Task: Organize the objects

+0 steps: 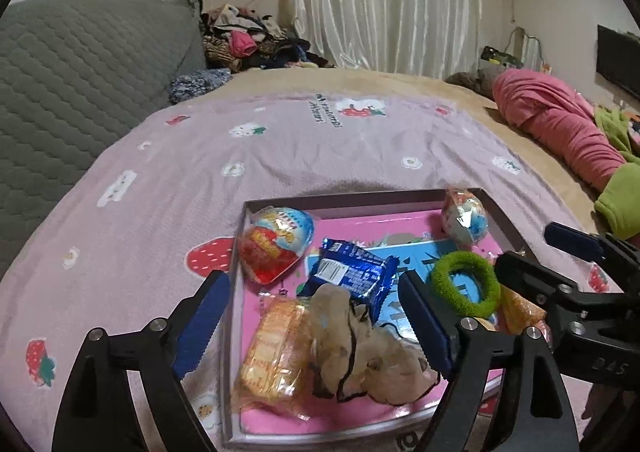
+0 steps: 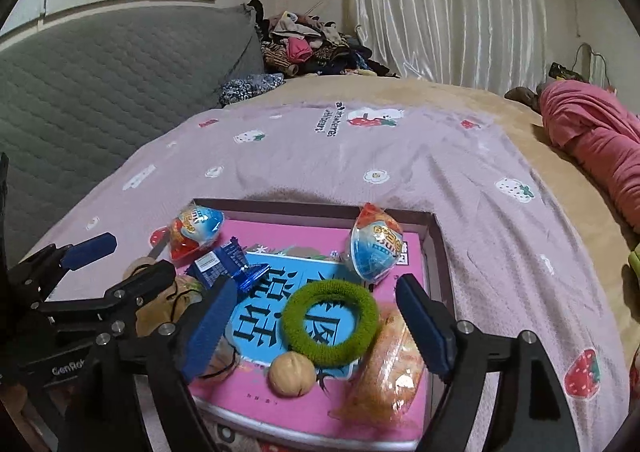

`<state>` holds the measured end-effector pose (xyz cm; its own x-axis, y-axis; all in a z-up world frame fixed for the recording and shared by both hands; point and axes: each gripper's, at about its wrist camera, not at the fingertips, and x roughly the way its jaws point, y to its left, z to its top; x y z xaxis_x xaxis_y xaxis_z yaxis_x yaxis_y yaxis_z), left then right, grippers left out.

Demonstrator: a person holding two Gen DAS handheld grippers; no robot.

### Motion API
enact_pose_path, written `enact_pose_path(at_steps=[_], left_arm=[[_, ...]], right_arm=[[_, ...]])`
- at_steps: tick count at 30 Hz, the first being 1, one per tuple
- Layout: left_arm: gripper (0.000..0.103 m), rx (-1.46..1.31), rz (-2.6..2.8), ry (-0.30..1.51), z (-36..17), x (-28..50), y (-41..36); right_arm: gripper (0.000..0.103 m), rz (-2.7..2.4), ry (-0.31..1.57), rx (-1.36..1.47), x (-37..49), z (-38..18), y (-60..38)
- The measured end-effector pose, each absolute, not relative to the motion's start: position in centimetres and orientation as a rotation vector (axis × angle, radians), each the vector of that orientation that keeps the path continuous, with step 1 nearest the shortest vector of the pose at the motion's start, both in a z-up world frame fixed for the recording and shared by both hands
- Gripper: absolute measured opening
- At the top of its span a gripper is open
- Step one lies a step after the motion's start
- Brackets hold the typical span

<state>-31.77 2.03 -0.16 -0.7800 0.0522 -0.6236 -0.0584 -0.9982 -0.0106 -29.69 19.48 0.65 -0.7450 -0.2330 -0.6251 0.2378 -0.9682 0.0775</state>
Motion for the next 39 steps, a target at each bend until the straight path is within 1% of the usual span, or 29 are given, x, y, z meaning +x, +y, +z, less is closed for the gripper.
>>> enact_pose_path(at_steps=[2, 7, 17, 22, 26, 32, 37, 39], left_arm=[[0.087, -1.033, 2.918, 0.023, 0.1, -31.1, 2.0], [0.088, -1.033, 2.911, 0.003, 0.9, -29.0, 1.8], [0.088, -1.046, 2.942, -0.018, 3.0, -25.0, 0.3], [0.088, -1.018, 2.952, -0.066, 4.6, -22.6, -0.6], [0.088, -1.032, 2.932, -0.125, 5.8, -21.3, -1.3], [0.088, -0.998, 2.961, -0.093, 8.8, -18.8, -1.7], [0.088, -0.96, 3.033, 0.022, 11.1, -16.4, -1.3], [0.088, -0.931, 3.028, 0.002, 12.3, -15.2, -1.5]], right_arm=[[0.09, -2.726, -0.001, 0.979, -29.1, 0.8, 19.8], [0.102, -2.726, -0.02, 0.993, -27.4, 1.2, 20.2], [0.102, -2.731, 0.039, 1.008, -24.0, 2.8, 19.3], [0.102, -2.76, 0.162, 0.983, -22.1, 5.0, 18.1], [0.102, -2.761, 0.19, 0.957, -20.7, 6.9, 17.5], [0.102, -2.781, 0.198, 0.925, -18.2, 9.7, 17.2], [0.102, -2.789, 0.152, 0.905, -16.6, 11.5, 17.5], [0.102, -2.802, 0.149, 0.89, -15.8, 12.3, 17.5]])
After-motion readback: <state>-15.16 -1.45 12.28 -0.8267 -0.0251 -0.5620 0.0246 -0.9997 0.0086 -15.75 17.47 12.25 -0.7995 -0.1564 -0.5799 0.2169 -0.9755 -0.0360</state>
